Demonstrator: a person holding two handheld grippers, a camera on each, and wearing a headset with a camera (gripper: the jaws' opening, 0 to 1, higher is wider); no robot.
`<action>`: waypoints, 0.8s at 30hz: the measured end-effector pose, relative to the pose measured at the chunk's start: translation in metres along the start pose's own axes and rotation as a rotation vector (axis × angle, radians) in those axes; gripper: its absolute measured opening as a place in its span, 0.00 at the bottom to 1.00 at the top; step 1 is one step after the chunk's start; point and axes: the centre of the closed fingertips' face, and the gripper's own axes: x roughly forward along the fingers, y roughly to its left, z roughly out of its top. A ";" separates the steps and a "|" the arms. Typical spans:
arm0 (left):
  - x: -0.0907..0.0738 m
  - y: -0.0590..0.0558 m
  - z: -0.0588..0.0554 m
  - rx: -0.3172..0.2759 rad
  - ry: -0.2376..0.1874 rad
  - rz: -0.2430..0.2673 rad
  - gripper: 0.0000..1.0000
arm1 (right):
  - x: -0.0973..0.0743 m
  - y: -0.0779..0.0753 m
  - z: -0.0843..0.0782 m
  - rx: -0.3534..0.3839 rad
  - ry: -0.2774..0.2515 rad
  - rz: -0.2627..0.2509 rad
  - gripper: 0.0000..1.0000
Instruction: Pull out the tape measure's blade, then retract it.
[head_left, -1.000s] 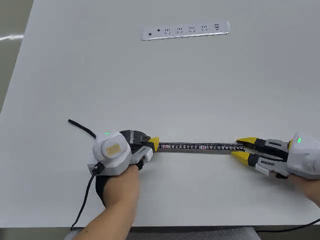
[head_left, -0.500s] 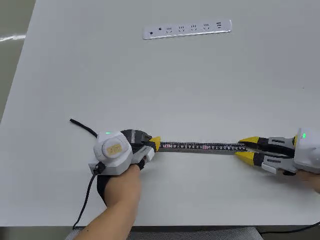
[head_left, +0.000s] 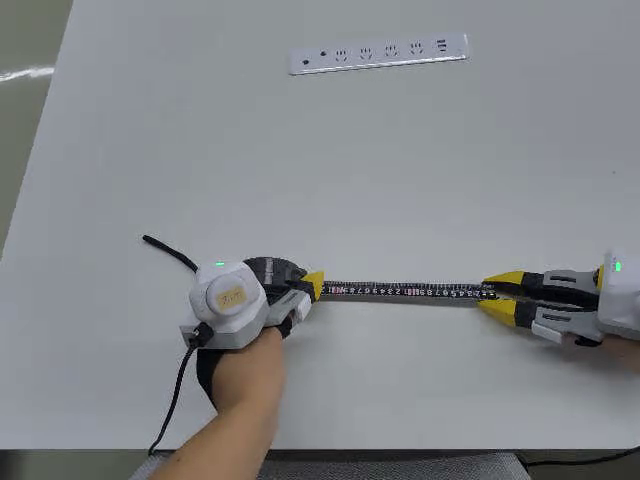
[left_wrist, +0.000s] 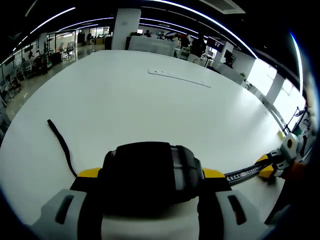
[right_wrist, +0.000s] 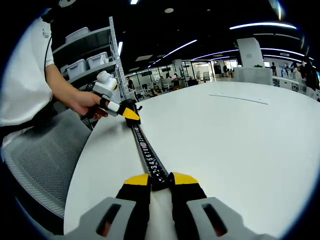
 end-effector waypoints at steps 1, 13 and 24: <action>0.000 0.000 0.000 0.000 0.000 -0.001 0.75 | 0.000 0.000 0.000 -0.003 0.000 0.000 0.14; 0.000 0.000 -0.001 -0.001 0.003 -0.002 0.74 | 0.000 0.001 0.000 -0.028 0.004 0.006 0.13; 0.000 0.000 0.000 0.001 0.009 -0.005 0.74 | 0.013 0.005 0.004 -0.041 0.012 0.022 0.13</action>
